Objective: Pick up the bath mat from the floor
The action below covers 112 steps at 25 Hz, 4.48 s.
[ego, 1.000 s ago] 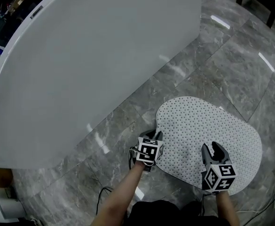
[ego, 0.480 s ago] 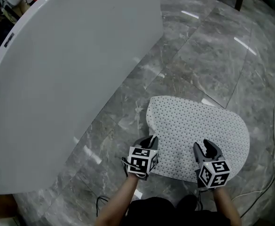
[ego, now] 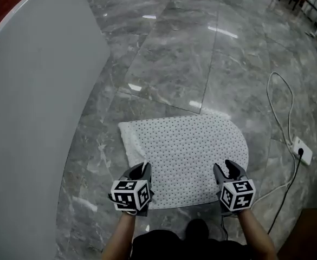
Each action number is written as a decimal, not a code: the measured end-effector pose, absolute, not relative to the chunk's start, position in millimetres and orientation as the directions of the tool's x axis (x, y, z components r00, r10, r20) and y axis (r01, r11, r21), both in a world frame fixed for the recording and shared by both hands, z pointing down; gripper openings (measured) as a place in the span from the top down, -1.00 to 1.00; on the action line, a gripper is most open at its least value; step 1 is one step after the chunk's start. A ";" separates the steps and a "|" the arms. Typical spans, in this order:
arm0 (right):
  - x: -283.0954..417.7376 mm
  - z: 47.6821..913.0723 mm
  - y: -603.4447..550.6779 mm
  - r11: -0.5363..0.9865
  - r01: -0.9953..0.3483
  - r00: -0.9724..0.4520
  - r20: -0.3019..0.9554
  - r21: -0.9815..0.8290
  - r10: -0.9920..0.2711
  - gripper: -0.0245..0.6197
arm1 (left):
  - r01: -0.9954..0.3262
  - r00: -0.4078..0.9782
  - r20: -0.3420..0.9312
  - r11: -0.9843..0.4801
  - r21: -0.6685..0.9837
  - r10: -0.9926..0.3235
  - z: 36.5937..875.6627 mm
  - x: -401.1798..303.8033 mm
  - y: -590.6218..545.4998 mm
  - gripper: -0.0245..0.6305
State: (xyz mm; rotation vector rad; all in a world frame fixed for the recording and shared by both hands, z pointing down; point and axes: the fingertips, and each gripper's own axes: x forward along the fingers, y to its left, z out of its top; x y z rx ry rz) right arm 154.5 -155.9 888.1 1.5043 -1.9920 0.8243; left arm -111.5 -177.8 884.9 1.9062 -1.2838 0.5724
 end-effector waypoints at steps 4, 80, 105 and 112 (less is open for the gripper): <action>218.4 889.2 -144.7 0.067 -0.989 -0.143 0.732 -0.132 -0.666 0.39 | -0.893 0.450 0.710 -0.265 0.364 -0.542 884.1 -79.3 -184.0 0.86; 147.2 826.8 -146.3 0.146 -0.923 -0.381 0.799 -0.355 -0.464 0.85 | -0.934 0.297 0.709 -0.039 0.356 -0.640 793.0 -190.0 -150.9 0.88; 102.3 436.5 -95.4 0.139 -0.895 -0.442 0.811 -0.423 -0.384 0.86 | -0.925 0.265 0.748 0.057 0.375 -0.609 402.0 -168.6 -90.0 0.89; 106.2 324.9 -97.9 0.167 -0.889 -0.455 0.773 -0.427 -0.443 0.85 | -0.922 0.258 0.714 0.055 0.383 -0.651 295.8 -169.9 -85.9 0.89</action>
